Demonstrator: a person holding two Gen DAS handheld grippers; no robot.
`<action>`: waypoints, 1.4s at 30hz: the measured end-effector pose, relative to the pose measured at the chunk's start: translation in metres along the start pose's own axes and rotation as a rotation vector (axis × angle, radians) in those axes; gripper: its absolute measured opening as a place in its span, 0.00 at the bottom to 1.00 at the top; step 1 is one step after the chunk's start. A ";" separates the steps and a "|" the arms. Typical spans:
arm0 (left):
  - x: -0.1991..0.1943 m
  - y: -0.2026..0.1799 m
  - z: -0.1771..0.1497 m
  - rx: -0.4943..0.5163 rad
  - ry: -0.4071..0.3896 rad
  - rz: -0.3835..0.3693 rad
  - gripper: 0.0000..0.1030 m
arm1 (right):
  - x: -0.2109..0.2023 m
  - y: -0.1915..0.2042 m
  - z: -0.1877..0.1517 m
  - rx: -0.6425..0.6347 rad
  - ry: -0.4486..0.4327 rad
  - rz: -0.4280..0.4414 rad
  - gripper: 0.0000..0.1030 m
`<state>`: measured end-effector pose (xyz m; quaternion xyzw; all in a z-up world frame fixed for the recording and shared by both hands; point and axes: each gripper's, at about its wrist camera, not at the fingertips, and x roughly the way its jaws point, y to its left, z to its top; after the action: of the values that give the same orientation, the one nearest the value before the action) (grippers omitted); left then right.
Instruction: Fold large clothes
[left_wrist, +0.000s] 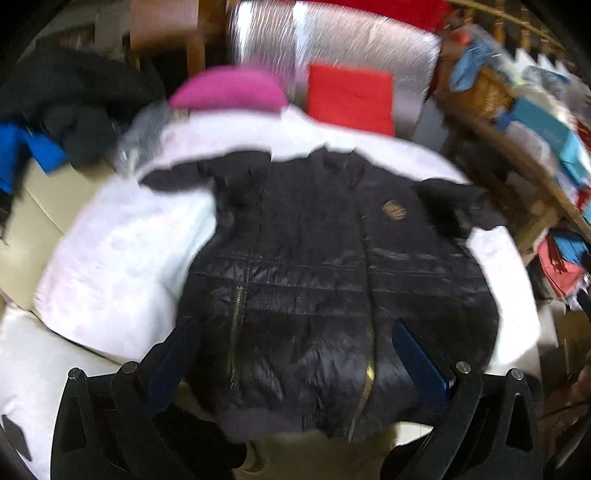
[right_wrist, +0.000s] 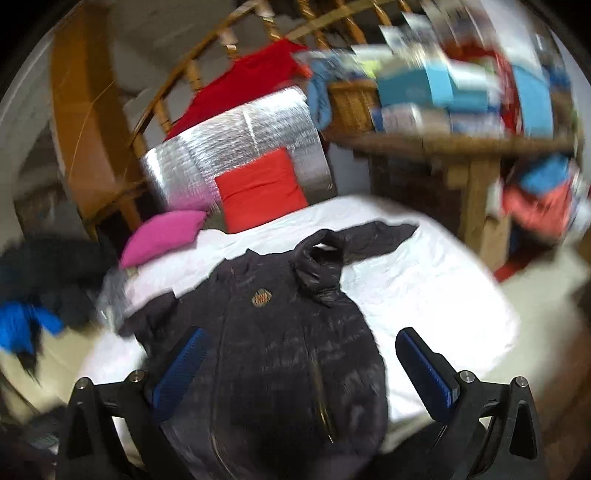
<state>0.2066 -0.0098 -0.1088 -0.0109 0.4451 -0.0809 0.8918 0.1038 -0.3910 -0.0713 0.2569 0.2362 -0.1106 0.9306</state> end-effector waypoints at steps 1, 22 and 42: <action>0.022 0.004 0.009 -0.020 0.026 0.007 1.00 | 0.022 -0.019 0.012 0.060 0.023 0.013 1.00; 0.167 -0.019 0.104 0.123 -0.166 0.244 1.00 | 0.339 -0.204 0.099 0.851 0.105 0.049 0.87; 0.149 0.026 0.122 -0.114 -0.179 0.286 1.00 | 0.299 0.040 0.115 0.218 0.100 0.423 0.24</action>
<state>0.3951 -0.0134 -0.1552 -0.0053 0.3647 0.0735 0.9282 0.4195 -0.4436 -0.1159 0.4048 0.2094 0.0746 0.8870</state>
